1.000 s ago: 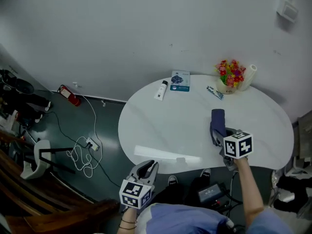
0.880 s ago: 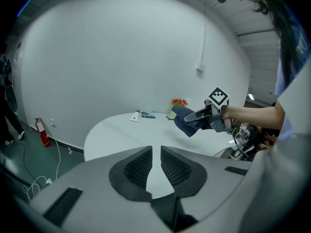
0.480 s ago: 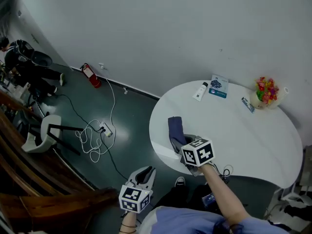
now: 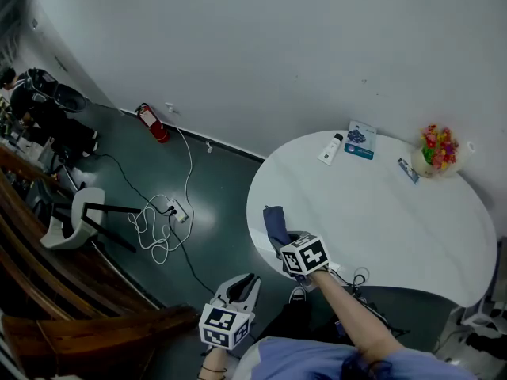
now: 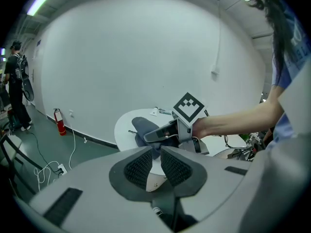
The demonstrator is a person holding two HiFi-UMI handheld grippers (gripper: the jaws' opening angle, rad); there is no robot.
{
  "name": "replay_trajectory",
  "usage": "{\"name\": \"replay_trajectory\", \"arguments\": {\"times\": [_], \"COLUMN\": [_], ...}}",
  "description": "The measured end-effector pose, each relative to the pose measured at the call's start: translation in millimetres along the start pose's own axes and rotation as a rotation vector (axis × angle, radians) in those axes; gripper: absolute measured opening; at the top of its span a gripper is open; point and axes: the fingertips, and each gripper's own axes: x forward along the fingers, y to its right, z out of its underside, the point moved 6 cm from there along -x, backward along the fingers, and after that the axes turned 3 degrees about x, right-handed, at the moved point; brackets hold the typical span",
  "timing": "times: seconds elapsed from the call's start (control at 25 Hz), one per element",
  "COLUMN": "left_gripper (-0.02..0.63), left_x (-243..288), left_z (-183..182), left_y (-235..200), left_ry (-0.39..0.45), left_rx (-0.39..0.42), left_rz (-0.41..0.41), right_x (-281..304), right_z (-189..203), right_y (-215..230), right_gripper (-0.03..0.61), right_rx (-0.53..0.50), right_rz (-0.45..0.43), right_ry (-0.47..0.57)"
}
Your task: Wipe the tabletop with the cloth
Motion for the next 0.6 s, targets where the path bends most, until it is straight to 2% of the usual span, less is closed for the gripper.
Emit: {"name": "replay_trajectory", "arguments": {"times": [0.28,0.6], "left_gripper": [0.049,0.049], "left_x": [39,105], "left_z": [-23,-58], "left_y": [34,134], "left_ry": [-0.019,-0.012], "left_rx": [0.061,0.174], "left_rz": [0.062,0.24], "right_x": [-59,-173], "right_z": [28,83], "right_y": [77,179], "right_gripper": [0.061,0.061], "right_rx": [0.089,0.215], "right_rz": [0.11,0.272], "right_ry": [0.018,0.071]}}
